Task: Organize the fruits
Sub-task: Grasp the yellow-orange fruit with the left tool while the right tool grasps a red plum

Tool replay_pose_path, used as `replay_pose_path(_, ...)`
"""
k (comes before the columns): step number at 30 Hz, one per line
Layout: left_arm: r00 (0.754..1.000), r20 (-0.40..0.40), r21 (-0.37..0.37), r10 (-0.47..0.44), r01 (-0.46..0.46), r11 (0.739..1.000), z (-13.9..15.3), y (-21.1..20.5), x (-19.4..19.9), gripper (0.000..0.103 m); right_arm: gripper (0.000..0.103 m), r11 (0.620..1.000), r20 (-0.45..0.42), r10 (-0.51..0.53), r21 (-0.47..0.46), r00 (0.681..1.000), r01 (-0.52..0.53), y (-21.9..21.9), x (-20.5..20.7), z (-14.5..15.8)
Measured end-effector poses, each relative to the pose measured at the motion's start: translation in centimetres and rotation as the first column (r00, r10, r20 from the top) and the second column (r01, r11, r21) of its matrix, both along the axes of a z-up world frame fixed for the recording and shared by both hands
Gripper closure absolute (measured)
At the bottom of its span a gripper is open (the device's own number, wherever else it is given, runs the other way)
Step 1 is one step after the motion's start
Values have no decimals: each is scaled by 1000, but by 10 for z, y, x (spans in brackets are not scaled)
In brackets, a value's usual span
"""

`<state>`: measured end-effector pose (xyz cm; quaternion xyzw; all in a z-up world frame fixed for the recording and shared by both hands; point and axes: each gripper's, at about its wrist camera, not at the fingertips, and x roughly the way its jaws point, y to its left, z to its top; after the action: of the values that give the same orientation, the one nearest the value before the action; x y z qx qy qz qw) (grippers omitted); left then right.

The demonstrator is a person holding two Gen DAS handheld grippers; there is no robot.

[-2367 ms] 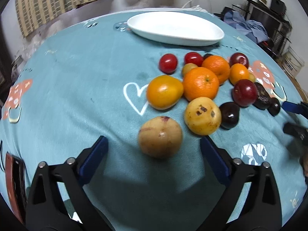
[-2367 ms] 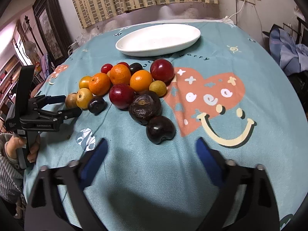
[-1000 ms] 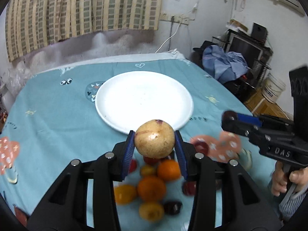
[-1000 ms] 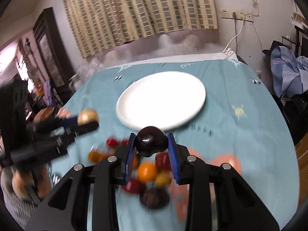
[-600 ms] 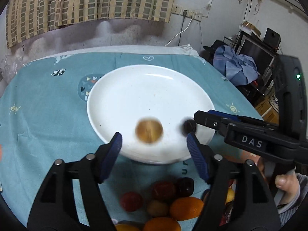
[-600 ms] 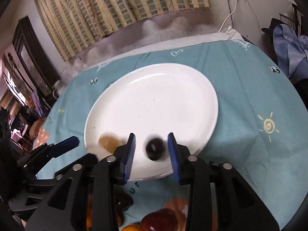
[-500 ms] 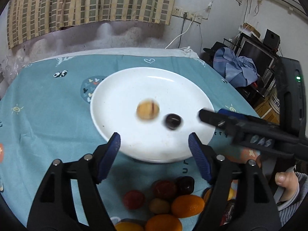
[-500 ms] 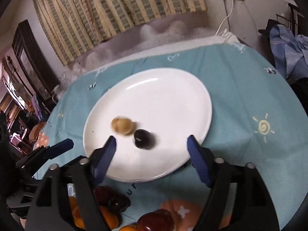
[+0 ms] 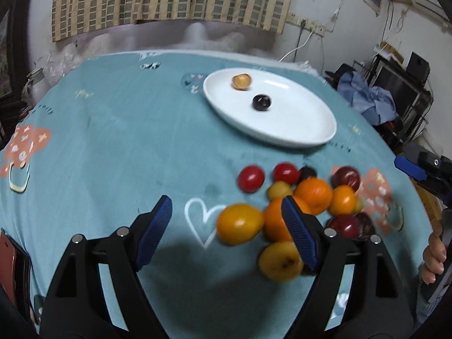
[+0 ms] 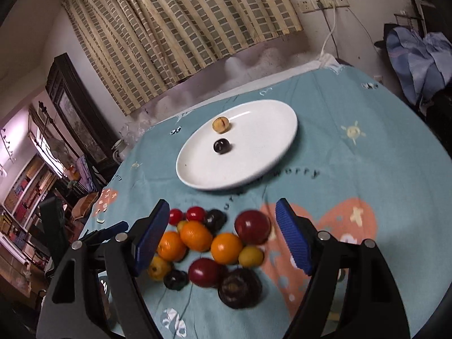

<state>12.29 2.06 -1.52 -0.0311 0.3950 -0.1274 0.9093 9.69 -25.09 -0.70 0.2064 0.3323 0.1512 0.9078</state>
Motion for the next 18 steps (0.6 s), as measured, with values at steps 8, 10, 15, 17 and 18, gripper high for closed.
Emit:
replay_pose_path(8,996,-70,-30,-52,50,998,-17,2,14,11,25,995,-62,-28,95,998,33,-20,17,-10)
replay_pose_path(10,997,-82,1,1,-1,1000,-20,13,17,11,25,995,-64,-33,90,997,38,-20,17,-11)
replay_pose_path(15,990,-44,15,136,-135,991,-11,44,14,7,25,996,-51,-40,83,998,44,-22,12,-10)
replay_pose_path(17,988,-33,-54,153,-154,987,-5,59,10,7,25,996,-45,-45,69,998,48,-21,10,-9)
replay_pose_path(18,989,-30,-86,148,-150,985,-3,63,7,7,25,997,-42,-45,63,998,48,-20,10,-9)
